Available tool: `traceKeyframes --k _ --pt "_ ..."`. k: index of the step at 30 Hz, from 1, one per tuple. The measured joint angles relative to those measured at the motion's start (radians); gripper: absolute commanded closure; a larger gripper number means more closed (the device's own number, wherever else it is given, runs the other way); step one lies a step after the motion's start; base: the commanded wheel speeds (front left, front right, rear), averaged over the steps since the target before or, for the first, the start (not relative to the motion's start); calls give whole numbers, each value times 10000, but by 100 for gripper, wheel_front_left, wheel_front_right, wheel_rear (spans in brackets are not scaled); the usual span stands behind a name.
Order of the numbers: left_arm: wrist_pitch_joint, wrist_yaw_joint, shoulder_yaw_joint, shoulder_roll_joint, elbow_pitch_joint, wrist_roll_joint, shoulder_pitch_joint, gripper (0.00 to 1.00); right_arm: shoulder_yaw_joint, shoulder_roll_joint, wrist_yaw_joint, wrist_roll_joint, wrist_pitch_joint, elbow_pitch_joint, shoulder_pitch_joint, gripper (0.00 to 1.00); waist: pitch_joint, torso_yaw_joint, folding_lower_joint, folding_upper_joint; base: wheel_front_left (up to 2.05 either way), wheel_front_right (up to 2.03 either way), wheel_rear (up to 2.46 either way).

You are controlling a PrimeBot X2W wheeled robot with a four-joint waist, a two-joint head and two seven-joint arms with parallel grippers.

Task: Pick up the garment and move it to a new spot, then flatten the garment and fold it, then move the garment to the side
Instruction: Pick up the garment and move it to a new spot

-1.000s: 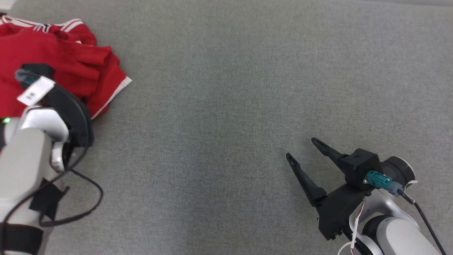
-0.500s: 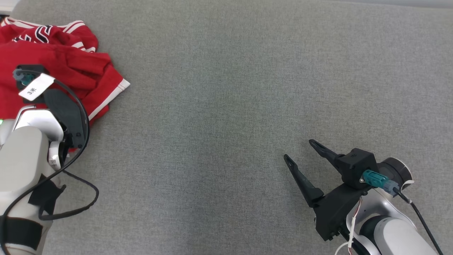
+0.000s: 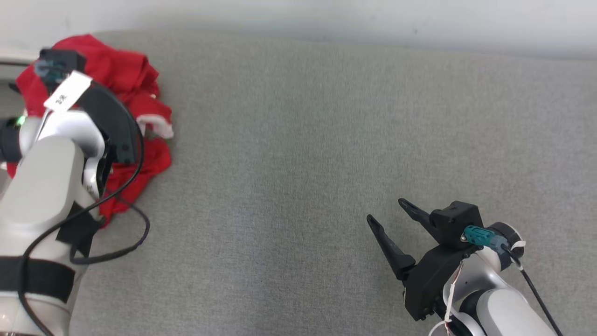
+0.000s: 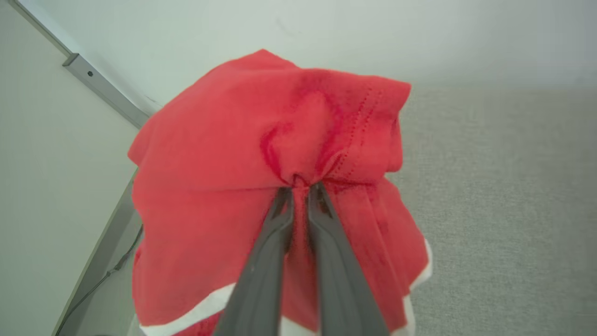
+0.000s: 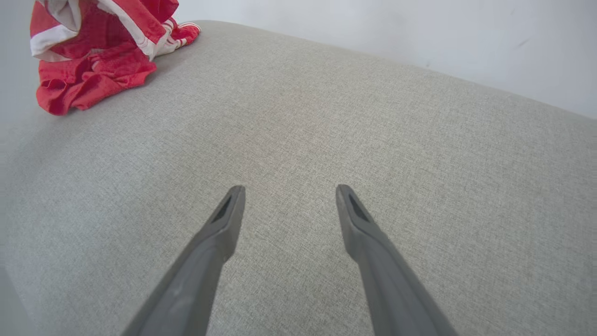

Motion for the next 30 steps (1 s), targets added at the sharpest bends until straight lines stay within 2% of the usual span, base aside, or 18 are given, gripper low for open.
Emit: traceKeyframes --k 12,16,21,30 --pt "-1185 -796 -736 -616 -211 238 -480 100 -46 491 -163 316 -529 1030 88 0 -1652 -94 -1 -2 0 0 0" --pt "-1476 -1114 -911 -1246 -307 146 -344 100 -58 512 -261 320 -619 1244 419 0 -2337 -357 -2 -2 0 0 0" --pt "-1616 -1300 -1007 -1839 -713 -46 6 100 -71 489 -382 320 -690 1127 869 0 -2800 -879 -2 -3 0 0 0" --pt "-1574 -1195 -1321 -2015 -1195 -378 587 100 -117 378 -564 318 -690 711 1380 0 -3138 -2155 -2 -3 0 0 0"
